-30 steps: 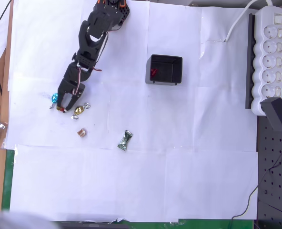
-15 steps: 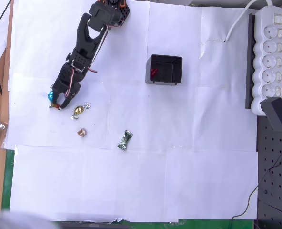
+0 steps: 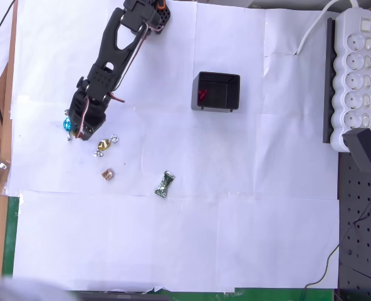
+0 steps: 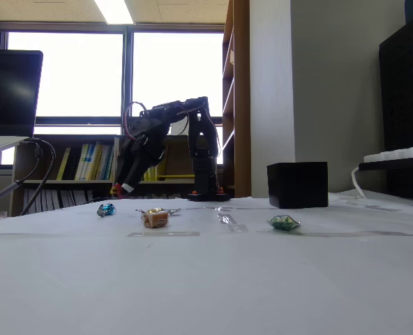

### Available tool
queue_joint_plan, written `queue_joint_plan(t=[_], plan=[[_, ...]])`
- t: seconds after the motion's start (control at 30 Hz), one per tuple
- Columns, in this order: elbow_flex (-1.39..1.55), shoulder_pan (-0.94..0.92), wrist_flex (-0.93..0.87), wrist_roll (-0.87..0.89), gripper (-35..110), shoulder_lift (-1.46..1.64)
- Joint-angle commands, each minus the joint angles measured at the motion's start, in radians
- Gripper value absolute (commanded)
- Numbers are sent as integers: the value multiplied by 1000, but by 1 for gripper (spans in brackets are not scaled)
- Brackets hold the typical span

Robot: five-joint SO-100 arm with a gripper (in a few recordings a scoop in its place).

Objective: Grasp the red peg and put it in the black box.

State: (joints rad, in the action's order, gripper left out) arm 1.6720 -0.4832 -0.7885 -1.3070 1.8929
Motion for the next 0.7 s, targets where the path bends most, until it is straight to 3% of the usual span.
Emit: queue_joint_plan(t=[0.0,0.33,0.67], plan=[[216,-3,-209,40,0,-123],[268,61,-476,91,0,-232],[348,449,-726,337,0,-376]])
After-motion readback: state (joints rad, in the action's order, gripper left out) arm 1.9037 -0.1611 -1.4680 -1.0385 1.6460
